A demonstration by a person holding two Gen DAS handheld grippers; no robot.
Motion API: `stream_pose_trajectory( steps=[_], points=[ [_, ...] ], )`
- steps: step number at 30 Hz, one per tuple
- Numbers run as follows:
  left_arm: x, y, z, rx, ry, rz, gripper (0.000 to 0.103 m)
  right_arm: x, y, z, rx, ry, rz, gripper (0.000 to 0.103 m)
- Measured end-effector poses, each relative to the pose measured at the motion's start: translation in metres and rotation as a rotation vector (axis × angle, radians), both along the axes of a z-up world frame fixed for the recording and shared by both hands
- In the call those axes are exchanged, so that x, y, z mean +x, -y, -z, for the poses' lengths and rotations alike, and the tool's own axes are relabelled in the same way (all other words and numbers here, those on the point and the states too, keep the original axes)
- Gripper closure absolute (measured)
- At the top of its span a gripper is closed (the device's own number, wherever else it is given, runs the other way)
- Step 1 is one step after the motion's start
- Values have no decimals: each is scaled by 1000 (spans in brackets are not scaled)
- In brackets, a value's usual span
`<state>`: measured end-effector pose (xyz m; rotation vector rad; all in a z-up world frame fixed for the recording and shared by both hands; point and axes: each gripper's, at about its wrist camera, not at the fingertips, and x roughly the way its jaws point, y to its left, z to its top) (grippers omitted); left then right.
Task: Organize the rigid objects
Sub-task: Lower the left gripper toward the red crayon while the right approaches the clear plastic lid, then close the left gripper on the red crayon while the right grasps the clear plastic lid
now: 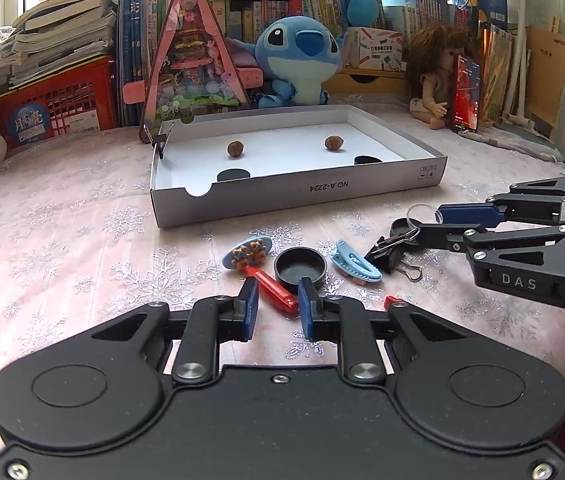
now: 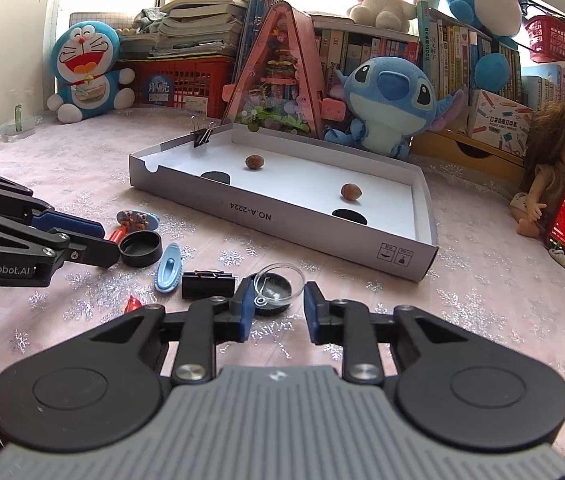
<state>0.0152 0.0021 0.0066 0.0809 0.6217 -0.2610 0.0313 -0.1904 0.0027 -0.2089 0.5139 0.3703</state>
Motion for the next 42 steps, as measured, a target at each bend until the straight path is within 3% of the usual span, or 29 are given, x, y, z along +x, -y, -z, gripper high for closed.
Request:
stream_pose_trajectory(
  steps=[17, 29, 34, 37, 41, 42],
  points=[
    [6, -29, 3, 22, -18, -113, 79, -5, 17, 3, 13, -30, 38, 71],
    [20, -22, 3, 42, -13, -156, 73, -4, 20, 3, 18, -35, 50, 66],
    [21, -24, 2, 46, -3, -195, 66, -4, 23, 4, 31, -39, 57, 66],
    [17, -21, 0, 21, 6, -163, 55, -4, 23, 5, 34, -40, 58, 66],
    [13, -11, 0, 45, 32, -116, 48, -3, 22, 5, 39, -41, 58, 66],
    [13, -8, 1, 53, 35, -107, 46, -3, 22, 5, 38, -41, 57, 57]
  ],
)
